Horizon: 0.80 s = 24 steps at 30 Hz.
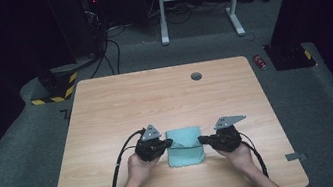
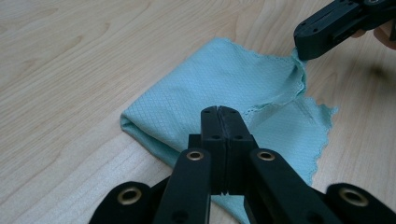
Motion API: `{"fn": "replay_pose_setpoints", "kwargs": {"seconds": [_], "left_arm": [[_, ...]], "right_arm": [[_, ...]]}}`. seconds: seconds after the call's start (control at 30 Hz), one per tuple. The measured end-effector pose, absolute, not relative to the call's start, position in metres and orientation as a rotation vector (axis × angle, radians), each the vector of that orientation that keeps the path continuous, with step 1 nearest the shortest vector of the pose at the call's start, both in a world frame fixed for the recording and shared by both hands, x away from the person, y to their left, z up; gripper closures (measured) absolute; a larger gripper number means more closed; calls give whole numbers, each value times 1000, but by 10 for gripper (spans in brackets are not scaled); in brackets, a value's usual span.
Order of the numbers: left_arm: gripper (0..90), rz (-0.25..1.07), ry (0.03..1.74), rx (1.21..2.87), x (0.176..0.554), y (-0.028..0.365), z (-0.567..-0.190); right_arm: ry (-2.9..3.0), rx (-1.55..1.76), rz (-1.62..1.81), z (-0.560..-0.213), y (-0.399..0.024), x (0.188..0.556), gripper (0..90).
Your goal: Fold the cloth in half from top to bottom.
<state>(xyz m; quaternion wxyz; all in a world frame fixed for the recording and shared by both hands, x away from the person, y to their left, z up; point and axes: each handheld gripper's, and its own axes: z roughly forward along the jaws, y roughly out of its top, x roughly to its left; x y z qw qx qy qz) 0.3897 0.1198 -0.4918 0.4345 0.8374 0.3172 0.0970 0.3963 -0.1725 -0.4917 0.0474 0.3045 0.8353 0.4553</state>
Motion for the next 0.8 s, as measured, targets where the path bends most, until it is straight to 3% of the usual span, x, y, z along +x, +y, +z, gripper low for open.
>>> {"fn": "replay_pose_setpoints", "kwargs": {"seconds": [0.8], "left_arm": [[892, 207, 818, 2077, 380, 125, -509]], "right_arm": [[2599, 885, 1325, -505, -165, 383, 900]]}}
